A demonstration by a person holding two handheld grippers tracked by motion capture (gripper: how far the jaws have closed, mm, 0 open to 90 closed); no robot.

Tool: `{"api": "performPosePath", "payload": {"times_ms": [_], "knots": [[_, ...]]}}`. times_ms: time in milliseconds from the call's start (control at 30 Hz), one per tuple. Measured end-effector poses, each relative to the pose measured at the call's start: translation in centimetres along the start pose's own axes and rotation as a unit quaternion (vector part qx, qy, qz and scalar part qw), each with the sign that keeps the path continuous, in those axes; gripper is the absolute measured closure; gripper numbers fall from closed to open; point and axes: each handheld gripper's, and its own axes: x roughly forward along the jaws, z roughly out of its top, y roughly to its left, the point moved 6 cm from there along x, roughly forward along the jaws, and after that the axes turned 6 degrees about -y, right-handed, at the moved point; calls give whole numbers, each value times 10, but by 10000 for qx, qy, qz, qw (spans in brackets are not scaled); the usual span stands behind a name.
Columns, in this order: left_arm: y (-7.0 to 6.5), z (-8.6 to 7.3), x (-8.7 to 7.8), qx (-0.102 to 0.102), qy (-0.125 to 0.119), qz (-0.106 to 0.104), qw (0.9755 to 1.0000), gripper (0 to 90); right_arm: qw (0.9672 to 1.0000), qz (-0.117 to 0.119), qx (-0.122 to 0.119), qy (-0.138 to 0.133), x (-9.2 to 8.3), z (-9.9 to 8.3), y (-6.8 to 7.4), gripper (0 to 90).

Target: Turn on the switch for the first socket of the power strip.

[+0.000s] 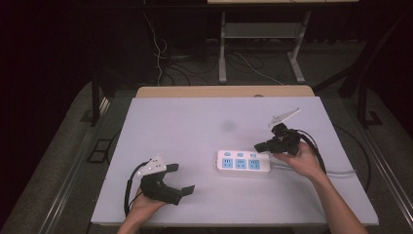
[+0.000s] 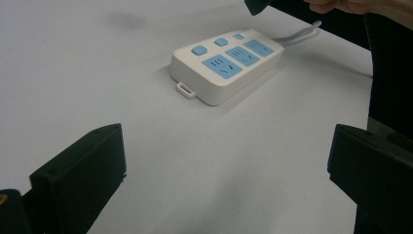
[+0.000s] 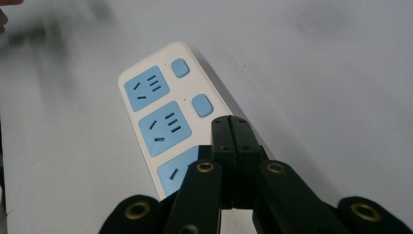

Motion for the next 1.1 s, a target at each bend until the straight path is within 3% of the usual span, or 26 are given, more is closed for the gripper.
{"api": "performPosePath", "payload": {"times_ms": [567, 1100], "knots": [[-1, 0, 0, -12, -22, 2, 10000, 0, 9994, -174, 176, -247, -39, -6, -1, 895], [-2, 1, 0, -16, -35, -1, 10000, 0, 9958, -443, 523, -607, -74, -25, -1, 716]]}}
